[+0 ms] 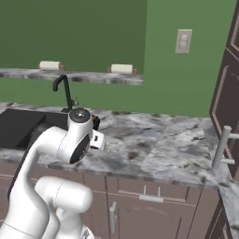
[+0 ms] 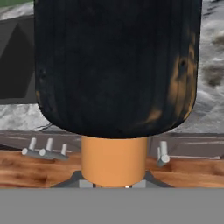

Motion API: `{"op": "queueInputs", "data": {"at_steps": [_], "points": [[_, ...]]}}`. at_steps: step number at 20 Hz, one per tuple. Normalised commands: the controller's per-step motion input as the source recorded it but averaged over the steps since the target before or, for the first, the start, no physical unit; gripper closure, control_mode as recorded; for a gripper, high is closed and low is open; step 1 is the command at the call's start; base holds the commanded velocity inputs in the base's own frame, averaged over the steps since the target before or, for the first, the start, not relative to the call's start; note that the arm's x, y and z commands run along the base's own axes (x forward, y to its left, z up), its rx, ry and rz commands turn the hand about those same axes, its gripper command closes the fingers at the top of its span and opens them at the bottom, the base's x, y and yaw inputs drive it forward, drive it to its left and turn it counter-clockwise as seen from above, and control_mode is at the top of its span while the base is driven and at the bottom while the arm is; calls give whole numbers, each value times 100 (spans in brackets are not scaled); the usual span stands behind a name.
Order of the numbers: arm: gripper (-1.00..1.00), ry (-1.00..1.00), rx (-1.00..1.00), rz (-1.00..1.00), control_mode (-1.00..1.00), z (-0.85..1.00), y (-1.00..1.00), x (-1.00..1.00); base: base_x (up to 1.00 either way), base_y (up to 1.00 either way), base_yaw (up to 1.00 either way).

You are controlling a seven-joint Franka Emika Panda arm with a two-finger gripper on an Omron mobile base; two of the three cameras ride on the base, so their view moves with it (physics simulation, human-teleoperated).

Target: Restock the sink supplies by placing the sponge and soap dispenser on the counter and next to the sink. Make sure the soap dispenser is upright.

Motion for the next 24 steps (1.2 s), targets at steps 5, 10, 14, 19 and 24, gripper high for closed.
{"op": "queueInputs", "data": {"at_steps": [5,10,14,19,24], "points": [[100,18,-20,20,-100,10,-14,12,0,0,0],[100,33,-43,20,-100,14,0,26,0,0,0],[100,31,-49,20,-100,0,0,32,0,0,0],[100,25,-39,20,-100,-1,-16,39,0,0,0],[100,14,-33,30,-100,-4,-46,38,0,0,0]]}}
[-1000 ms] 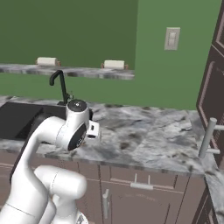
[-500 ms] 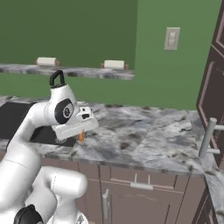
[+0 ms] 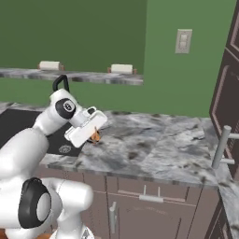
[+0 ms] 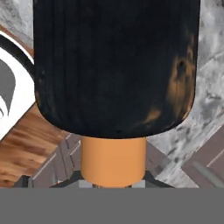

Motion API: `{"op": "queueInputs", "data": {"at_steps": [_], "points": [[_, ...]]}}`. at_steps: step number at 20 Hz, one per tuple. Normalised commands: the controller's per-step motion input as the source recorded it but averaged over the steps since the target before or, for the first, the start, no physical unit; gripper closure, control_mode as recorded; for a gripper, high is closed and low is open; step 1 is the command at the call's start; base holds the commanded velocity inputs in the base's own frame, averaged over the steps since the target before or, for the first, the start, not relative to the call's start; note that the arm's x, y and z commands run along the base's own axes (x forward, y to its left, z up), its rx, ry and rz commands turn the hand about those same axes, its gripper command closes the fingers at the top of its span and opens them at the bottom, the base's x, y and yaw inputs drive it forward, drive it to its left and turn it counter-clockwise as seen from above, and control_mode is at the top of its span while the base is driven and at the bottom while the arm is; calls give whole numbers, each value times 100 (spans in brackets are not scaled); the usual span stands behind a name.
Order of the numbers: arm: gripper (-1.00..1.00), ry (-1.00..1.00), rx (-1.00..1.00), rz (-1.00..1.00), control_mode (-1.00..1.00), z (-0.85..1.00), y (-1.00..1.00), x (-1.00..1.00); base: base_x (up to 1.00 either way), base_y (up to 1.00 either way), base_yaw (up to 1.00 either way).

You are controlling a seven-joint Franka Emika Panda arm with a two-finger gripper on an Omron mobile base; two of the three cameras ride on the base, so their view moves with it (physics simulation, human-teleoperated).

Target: Restock the sink supplies by placing the sponge and soap dispenser on the counter and next to the sink. Make sure the soap dispenser is upright.

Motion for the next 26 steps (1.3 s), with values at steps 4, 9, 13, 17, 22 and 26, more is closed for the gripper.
{"op": "queueInputs", "data": {"at_steps": [4,9,13,17,22,26], "points": [[100,10,-21,37,-100,0,-8,58,0,0,0],[100,10,-14,30,-100,-2,0,72,0,0,0],[100,23,-11,29,-100,-1,0,83,0,0,0],[100,27,-26,16,-100,0,0,72,0,0,0],[100,10,-33,4,-100,-14,3,34,0,0,0],[100,0,-26,0,-100,-23,20,9,0,0,0]]}}
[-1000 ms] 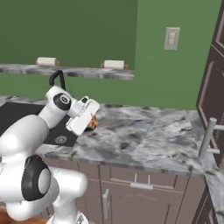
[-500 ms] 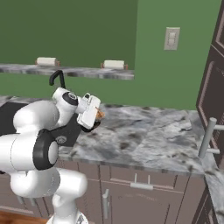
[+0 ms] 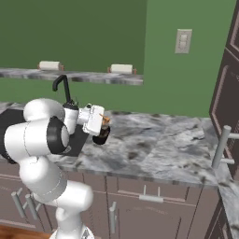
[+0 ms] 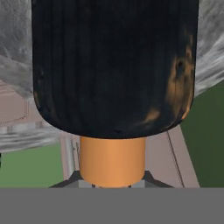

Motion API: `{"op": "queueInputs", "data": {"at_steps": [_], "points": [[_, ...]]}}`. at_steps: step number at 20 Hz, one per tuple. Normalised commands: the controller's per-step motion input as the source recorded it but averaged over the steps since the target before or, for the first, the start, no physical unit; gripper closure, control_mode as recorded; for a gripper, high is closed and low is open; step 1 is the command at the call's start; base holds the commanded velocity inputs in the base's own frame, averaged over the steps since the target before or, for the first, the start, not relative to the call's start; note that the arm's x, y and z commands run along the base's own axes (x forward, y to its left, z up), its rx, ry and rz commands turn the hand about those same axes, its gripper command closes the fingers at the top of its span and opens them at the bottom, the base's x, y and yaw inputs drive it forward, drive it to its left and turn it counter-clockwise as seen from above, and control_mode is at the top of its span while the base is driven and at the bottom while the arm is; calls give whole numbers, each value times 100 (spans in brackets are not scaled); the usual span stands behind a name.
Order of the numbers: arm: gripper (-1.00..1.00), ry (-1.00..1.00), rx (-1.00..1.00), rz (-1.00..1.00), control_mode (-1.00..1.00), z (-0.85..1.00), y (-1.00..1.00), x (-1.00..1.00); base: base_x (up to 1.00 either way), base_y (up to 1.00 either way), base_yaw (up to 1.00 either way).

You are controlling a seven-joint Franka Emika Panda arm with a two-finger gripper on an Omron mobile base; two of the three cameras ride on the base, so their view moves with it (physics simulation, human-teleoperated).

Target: Restock the sink supplies by placing the sponge and soap dispenser on the counter and next to the sink. Make sure the soap dispenser is upright.

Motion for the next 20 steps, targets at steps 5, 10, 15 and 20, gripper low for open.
{"op": "queueInputs", "data": {"at_steps": [5,10,15,20], "points": [[100,-4,-5,0,-100,-19,1,0,0,0,0],[100,2,-5,0,-100,-3,26,37,0,0,0],[100,6,-11,0,-100,-17,39,45,0,0,0],[100,5,-16,0,-100,-31,33,40,0,0,0]]}}
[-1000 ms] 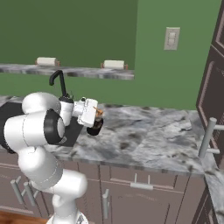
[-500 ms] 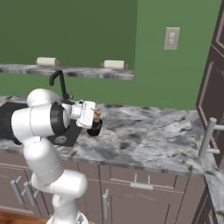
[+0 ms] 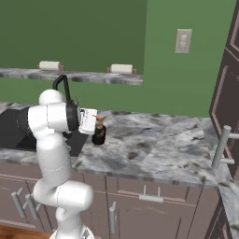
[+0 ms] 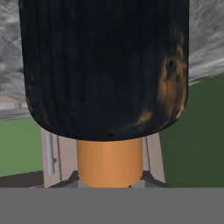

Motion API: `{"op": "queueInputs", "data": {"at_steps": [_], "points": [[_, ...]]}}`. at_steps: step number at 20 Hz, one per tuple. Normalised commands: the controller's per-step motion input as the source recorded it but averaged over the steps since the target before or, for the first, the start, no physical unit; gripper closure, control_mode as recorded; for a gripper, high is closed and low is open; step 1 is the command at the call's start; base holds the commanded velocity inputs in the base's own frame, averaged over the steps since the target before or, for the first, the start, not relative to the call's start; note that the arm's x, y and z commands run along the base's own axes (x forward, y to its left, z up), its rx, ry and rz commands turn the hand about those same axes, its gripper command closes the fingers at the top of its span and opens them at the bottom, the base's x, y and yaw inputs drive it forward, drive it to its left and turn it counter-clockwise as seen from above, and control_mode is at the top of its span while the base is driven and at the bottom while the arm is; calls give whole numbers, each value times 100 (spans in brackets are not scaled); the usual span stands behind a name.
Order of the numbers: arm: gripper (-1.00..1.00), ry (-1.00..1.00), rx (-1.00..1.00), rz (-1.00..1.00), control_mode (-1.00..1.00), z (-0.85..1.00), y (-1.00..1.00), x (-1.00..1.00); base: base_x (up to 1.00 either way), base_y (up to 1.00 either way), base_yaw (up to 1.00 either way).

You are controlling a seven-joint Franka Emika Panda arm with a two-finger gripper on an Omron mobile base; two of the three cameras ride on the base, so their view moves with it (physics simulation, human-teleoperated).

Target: Restock the sink supplies by placing the sponge and soap dispenser on the counter and next to the sink. Make sure the soap dispenser is upright.

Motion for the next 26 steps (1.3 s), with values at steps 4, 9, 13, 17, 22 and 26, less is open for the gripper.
{"op": "queueInputs", "data": {"at_steps": [4,9,13,17,22,26], "points": [[100,0,-16,0,-100,-44,19,26,0,0,0],[100,-3,-10,0,-100,-49,13,14,0,0,0],[100,-6,-3,0,-100,-50,3,-1,0,0,0],[-100,-16,0,0,-100,-36,-12,-36,0,0,0],[-100,-17,0,0,-100,-12,-5,-32,0,0,0],[-100,-6,0,0,-100,0,0,-4,0,0,0]]}}
